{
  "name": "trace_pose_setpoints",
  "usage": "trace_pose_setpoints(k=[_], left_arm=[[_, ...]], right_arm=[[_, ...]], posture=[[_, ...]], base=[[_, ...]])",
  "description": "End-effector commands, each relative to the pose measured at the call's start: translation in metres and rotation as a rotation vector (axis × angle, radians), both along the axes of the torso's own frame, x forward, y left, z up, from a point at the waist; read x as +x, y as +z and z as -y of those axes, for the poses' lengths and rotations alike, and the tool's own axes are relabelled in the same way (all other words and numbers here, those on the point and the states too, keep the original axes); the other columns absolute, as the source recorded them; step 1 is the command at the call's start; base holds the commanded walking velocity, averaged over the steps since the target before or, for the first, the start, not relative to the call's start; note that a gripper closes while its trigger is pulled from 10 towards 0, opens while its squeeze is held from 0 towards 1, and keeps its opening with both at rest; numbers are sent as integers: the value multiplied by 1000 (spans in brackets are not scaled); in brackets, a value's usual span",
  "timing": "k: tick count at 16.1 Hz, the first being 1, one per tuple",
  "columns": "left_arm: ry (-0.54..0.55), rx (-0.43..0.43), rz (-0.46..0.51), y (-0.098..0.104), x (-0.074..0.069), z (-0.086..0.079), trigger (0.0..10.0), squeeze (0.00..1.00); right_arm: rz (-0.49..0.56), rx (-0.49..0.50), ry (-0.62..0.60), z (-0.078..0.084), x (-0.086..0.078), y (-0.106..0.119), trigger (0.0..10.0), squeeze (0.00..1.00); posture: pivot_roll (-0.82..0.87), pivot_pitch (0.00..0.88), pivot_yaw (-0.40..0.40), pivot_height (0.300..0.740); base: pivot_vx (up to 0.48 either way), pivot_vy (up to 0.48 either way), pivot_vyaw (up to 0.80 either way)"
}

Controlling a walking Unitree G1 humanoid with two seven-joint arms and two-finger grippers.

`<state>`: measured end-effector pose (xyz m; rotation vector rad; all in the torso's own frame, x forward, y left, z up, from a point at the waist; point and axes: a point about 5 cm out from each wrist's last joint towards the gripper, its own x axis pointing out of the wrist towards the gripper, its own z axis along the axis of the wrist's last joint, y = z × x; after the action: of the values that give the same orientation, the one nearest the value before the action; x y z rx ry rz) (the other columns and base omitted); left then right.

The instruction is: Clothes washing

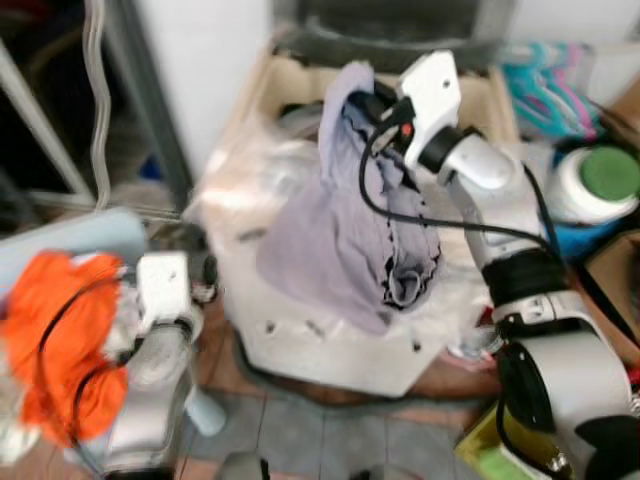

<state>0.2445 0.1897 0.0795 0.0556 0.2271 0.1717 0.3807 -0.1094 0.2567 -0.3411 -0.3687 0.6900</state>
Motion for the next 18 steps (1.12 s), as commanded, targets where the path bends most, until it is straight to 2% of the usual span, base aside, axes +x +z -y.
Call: trace_pose_setpoints(k=[1,2,3,4,5,7,8,9,10,11,13,15,16,17,18], left_arm=[[1,1,8,5,-2,-4,10000,0],[-10,5,-18,-1,-15,-9,10000,0],[-6,12,-40,-6,-20,-11,10000,0],[0,11,-48,-7,-20,-12,10000,0],[-2,10,-40,-6,-15,-12,10000,0],[-5,7,-26,-3,-10,-9,10000,0],[-11,4,-18,0,-6,-7,10000,0],[-20,2,-16,0,-5,-5,10000,0],[-20,0,-20,0,-5,-4,10000,0],[-23,-1,-20,0,-4,-4,10000,0],[-21,-1,-26,-1,-4,-4,10000,0],[-22,-3,-24,-1,-3,-3,10000,0],[-23,-2,-25,-1,-2,-2,10000,0],[-23,-2,-24,-1,-1,-2,10000,0],[-23,-2,-24,-1,-1,-2,10000,0]], right_arm=[[63,-2,18,-3,-2,16,10000,0],[82,5,9,-1,3,27,10000,0],[92,5,1,0,6,34,10000,0],[96,23,-26,2,11,43,10000,0],[86,52,-101,7,20,57,10000,0],[62,97,-206,16,28,71,10000,0],[49,153,-296,27,33,82,10000,0],[52,240,-461,48,37,95,10000,0],[56,286,-546,61,37,100,10000,0],[71,327,-675,81,36,102,10000,0],[59,371,-792,103,35,94,10000,0],[-36,331,-740,98,40,70,10000,0],[-175,285,-622,84,42,37,10000,565],[-221,259,-559,78,41,18,10000,1000],[-224,257,-553,78,41,17,10000,1000]], posture=[[-9,0,-10,740],[-8,0,-10,740],[-7,0,-10,740],[-7,0,-11,740],[-6,0,-13,740],[-5,0,-13,740],[-4,0,-15,740],[-5,0,-14,740],[-5,0,-14,740],[-4,0,-14,740],[-5,0,-14,740],[-8,0,-14,740],[-8,0,-13,740],[-10,0,-12,740],[-11,0,-11,740]], base=[[0,0,625],[300,0,613],[319,0,600],[319,0,550],[319,0,0],[319,0,0],[300,0,0],[292,0,0],[251,0,0],[0,0,0],[0,0,0],[0,0,0],[0,0,0],[0,0,0],[0,0,0]])
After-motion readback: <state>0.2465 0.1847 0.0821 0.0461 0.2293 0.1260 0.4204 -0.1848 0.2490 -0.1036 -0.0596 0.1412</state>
